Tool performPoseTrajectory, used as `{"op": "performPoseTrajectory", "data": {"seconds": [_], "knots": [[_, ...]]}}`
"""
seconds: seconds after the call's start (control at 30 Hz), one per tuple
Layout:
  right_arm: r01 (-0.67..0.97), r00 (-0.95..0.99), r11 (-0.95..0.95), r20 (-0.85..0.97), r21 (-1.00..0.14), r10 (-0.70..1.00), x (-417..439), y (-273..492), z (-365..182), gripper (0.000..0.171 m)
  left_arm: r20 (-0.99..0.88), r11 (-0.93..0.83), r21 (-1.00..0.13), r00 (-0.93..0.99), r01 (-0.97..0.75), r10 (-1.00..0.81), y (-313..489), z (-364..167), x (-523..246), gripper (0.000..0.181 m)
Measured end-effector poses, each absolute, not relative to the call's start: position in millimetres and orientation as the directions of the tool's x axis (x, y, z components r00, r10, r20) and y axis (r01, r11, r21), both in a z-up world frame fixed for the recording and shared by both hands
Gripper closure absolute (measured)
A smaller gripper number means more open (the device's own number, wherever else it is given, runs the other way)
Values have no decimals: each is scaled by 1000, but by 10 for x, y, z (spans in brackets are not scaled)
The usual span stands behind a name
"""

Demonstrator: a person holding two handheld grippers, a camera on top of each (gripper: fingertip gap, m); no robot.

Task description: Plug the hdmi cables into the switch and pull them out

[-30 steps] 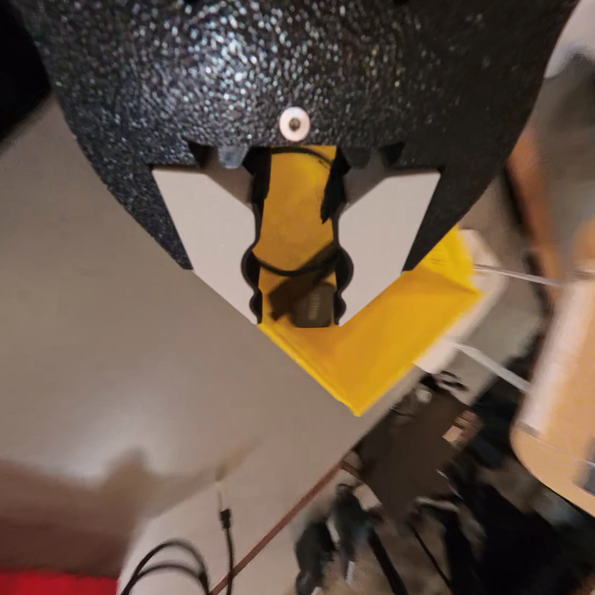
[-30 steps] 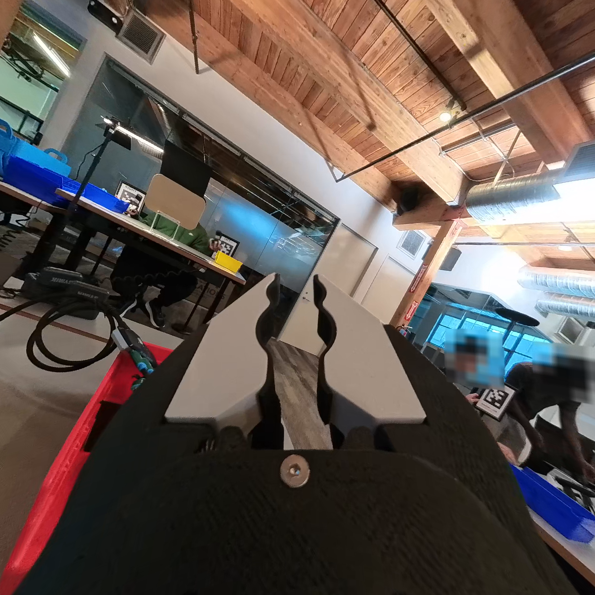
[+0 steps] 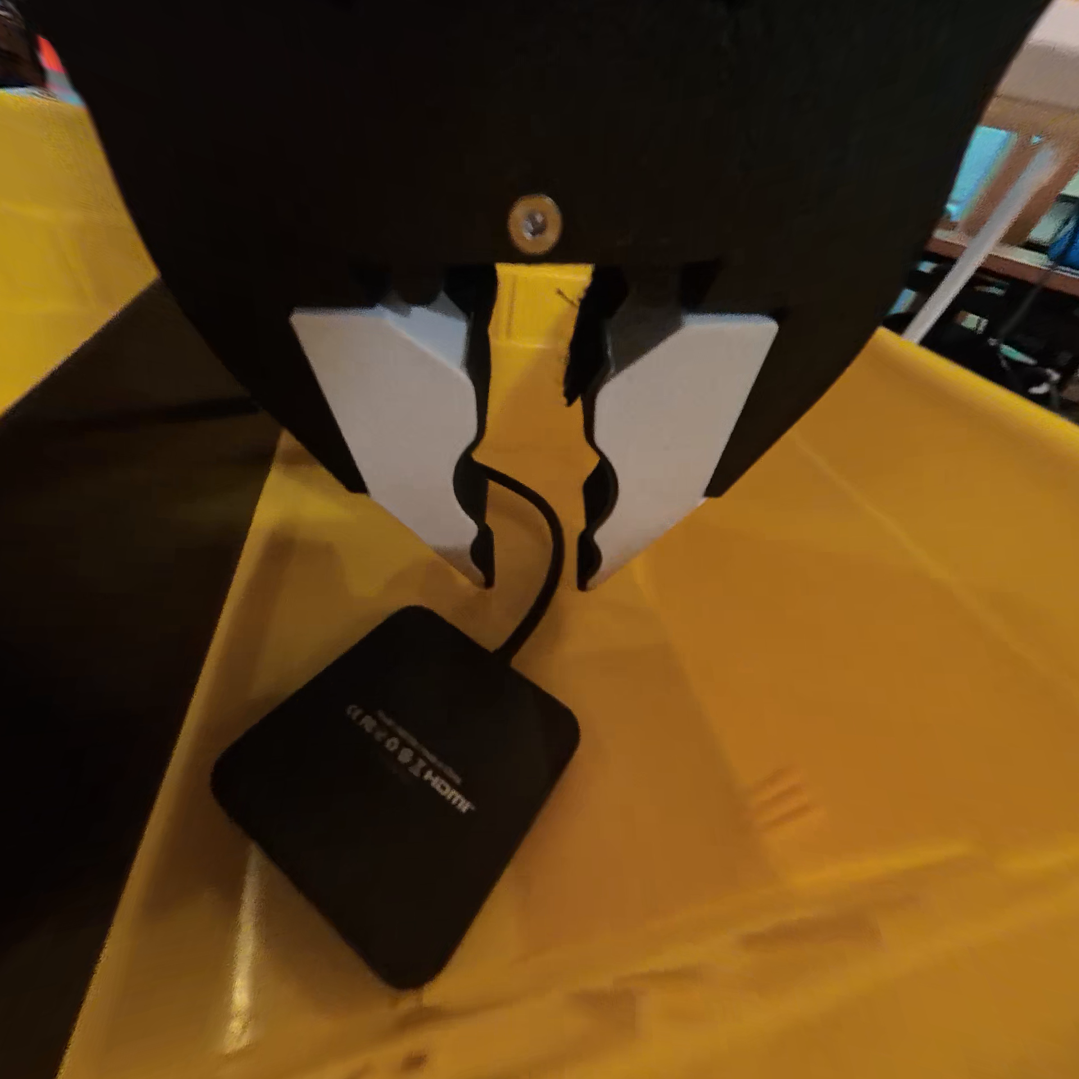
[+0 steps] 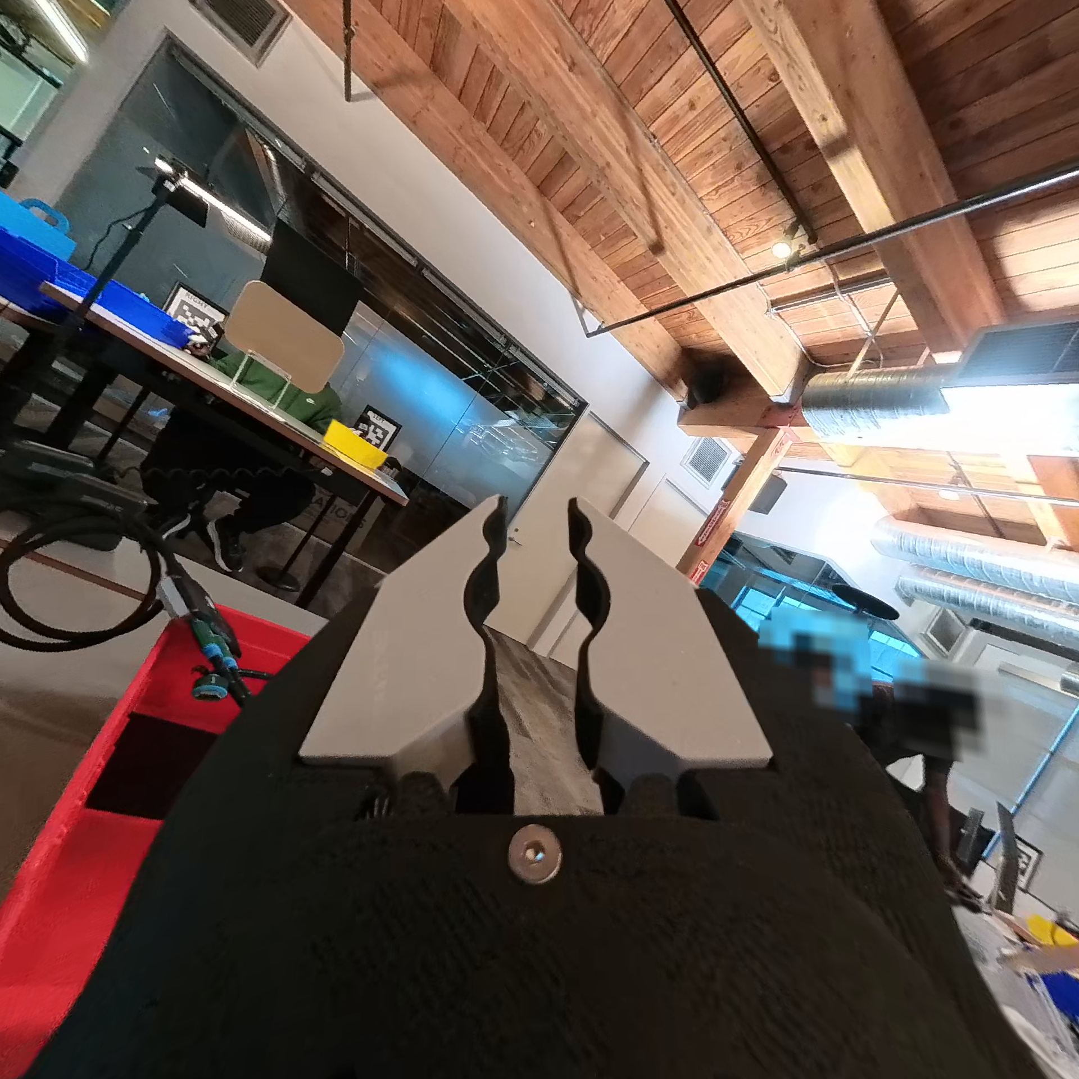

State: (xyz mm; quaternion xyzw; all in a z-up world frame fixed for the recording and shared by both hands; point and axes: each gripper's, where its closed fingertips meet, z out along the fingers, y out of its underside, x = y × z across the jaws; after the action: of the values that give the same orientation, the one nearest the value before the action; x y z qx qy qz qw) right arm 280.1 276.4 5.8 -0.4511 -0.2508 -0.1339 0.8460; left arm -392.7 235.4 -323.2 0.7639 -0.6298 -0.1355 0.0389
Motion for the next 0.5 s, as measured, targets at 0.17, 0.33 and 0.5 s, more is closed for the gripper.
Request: {"op": "performPoseTrajectory", "data": {"seconds": [0.17,0.33,0.5], "knots": [[525,794,538,608,-660,-29,2658,2790,11,152,-135,-153,219,126,-964,-983,2414,-3275,-3867,169],[618,726,512,682,-596,-83,2542,2810,-36,152,-94,-136,225,118,-965,-989,2321,-3281,-3860,178],[665,691,487,715,-567,-111,2522,2836,-69,152,-231,-167,257,108,-952,-967,2395,-2945,-3939,180]]}}
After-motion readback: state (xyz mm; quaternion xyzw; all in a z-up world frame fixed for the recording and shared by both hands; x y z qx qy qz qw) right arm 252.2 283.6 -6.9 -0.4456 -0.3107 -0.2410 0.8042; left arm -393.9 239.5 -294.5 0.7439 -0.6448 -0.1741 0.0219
